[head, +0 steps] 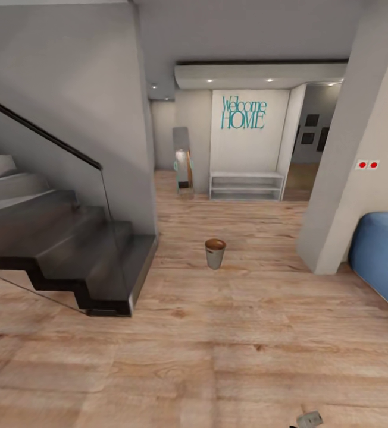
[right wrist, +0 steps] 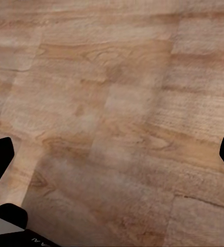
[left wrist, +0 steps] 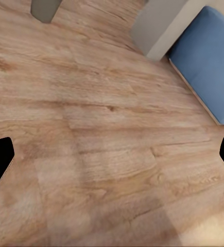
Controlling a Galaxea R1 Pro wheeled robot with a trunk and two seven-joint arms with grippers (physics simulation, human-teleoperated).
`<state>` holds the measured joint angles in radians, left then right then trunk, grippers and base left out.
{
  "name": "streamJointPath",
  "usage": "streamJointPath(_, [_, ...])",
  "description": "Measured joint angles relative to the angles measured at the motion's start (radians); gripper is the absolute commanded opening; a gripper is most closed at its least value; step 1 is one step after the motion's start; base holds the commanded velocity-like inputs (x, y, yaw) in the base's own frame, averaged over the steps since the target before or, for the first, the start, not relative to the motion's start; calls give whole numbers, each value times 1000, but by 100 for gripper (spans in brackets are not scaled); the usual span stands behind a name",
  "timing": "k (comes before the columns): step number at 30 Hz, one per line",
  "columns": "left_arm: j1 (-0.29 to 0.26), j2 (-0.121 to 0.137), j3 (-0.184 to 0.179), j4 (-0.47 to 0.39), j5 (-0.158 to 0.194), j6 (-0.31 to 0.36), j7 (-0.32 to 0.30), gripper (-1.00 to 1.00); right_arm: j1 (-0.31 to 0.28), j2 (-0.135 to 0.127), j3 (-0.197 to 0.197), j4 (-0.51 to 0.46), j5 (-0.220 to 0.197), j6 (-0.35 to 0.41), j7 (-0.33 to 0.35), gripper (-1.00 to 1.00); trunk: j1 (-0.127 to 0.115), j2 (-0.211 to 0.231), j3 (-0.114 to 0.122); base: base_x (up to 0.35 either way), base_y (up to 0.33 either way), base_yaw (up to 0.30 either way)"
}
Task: Put the three can of soda from the living room inside the tash can in the kitchen.
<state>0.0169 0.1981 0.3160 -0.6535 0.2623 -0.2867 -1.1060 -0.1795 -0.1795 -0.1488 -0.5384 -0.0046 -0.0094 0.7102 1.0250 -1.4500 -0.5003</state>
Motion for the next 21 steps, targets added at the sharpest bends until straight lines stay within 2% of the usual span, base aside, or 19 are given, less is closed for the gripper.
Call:
streamJointPath(9, [0, 0, 0, 0, 0, 0, 0, 100, 0, 0, 0, 0, 0, 0, 0, 100, 0, 0, -4, 347, 0, -121])
streamJointPath(21, [0, 0, 0, 0, 0, 0, 0, 100, 0, 0, 0, 0, 0, -1, 0, 100, 0, 0, -4, 347, 0, -12])
